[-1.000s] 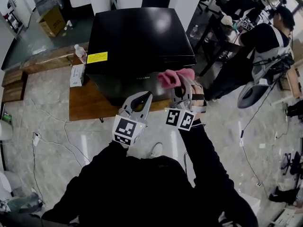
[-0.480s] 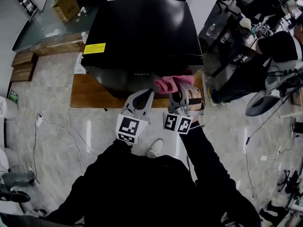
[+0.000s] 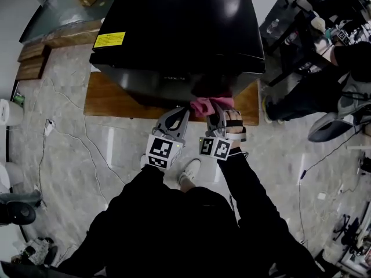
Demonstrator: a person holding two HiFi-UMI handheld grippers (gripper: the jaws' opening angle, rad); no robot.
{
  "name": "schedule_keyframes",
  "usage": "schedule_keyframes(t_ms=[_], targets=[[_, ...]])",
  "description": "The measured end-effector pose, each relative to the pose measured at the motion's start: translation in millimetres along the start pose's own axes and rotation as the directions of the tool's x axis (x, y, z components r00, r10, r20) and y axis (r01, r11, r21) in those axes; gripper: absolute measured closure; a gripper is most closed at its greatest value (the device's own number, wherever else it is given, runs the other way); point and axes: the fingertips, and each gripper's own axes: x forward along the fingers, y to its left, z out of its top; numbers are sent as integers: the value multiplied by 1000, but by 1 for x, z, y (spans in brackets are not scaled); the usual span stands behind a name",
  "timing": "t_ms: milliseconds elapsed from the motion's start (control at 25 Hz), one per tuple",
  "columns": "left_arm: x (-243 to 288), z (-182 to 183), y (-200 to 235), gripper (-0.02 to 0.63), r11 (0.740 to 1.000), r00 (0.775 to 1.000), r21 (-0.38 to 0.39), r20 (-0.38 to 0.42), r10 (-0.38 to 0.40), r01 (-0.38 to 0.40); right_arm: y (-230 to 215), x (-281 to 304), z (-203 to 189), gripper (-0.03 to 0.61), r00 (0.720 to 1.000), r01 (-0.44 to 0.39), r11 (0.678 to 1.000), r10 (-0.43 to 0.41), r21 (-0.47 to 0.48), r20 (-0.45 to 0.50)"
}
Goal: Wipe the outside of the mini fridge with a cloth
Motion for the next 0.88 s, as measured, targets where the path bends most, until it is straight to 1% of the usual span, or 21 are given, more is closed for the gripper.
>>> schedule_keyframes(t_ms=[80, 240, 360, 560, 720, 880], targets=[[8, -15, 2, 607, 1000, 1000, -5, -23, 2, -2, 19, 9, -13, 522, 999, -36, 999, 36, -1, -12], [22, -42, 6, 607, 999, 998, -41, -66, 17, -19, 51, 23, -36, 523, 995, -96, 995, 96, 0, -29], [31, -61, 5, 607, 998, 996, -61, -90, 11, -17, 76, 32, -52, 523, 989, -143, 990, 143, 4, -42], [40, -89, 0, 607, 998, 990, -66, -138, 8, -17, 111, 48, -76, 525, 976, -212, 977, 212, 13, -57], [36, -100, -4, 607, 998, 986, -66, -164, 8, -19, 143, 59, -99, 523, 945, -308, 949, 314, 71, -96], [31, -100, -12, 607, 998, 985, -68, -174, 4, -16, 160, 63, -106, 523, 916, -375, 924, 382, 78, -121]])
